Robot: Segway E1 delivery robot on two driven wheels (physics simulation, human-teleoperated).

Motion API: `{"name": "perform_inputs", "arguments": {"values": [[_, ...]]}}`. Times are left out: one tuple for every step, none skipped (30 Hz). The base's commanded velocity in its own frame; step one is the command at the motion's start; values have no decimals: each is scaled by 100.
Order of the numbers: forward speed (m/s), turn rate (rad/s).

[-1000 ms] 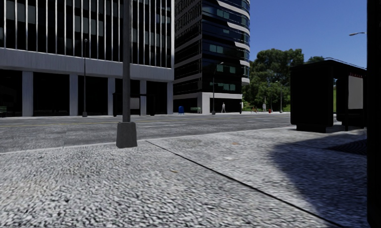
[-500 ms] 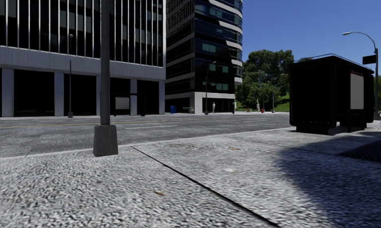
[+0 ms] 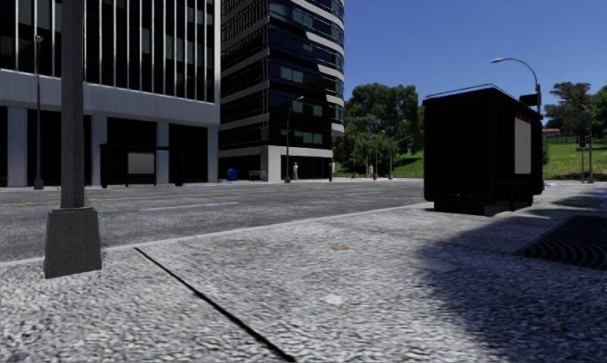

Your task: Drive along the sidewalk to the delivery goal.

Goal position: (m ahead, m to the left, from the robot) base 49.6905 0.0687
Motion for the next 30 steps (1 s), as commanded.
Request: {"name": "perform_inputs", "arguments": {"values": [[120,-43],[120,-43],[120,-43],[120,-43],[120,-43],[120,-43],[120,-43],[120,-43],[120,-43],[120,-43],[120,-43],[120,-43],[120,-43],[120,-43],[120,-43],[120,-43],[120,-43],[120,-43],[120,-43],[120,-43],[121,-43],[122,-43],[123,-43],[124,-43],[127,-43],[127,-43],[130,-43],[131,-43],[133,-43],[135,-43]]}}
